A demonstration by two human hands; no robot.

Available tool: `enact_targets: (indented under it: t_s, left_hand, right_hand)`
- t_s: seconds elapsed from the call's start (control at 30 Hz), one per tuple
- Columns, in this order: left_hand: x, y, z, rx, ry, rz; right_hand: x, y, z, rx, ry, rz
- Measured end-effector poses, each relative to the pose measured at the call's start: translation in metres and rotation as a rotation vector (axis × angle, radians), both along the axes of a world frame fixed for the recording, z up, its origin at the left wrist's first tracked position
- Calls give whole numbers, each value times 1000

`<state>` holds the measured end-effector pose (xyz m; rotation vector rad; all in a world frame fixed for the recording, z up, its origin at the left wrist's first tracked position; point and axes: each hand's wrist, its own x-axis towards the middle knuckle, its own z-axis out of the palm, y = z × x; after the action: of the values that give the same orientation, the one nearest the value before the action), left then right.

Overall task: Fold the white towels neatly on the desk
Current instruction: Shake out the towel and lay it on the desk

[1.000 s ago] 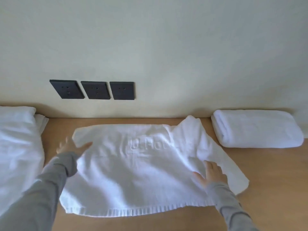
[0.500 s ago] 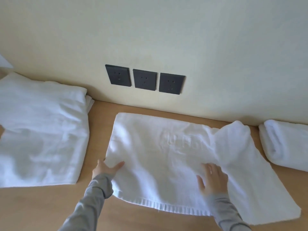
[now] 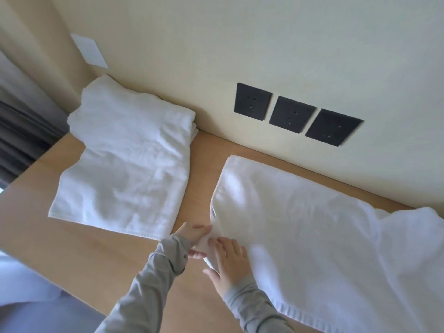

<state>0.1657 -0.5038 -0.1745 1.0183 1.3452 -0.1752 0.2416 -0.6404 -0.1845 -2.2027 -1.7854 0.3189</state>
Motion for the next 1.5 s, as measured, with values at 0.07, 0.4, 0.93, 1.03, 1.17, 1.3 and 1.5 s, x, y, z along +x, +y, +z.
enact_targets:
  t_s: [0.07, 0.4, 0.93, 1.03, 1.17, 1.3, 1.5]
  left_hand:
    - [-1, 2, 2, -5, -49, -41]
    - [-17, -11, -6, 105, -48, -298]
    - [-24, -7, 3, -116, -311, 36]
    - [-23, -6, 4, -116, -327, 35]
    - [-24, -3, -1, -43, -291, -20]
    - [-27, -3, -20, 211, 27, -154]
    - [-12, -23, -25, 243, 149, -444]
  right_hand:
    - [4, 2, -8, 105, 118, -36]
    - [22, 1, 2, 433, 366, -513]
    - [-15, 2, -9, 330, 397, -267]
    - [-15, 4, -8, 315, 404, -241]
    - [-3, 10, 0, 316, 551, -489]
    - [35, 15, 48, 688, 357, -621]
    - [22, 9, 61, 722, 209, -274]
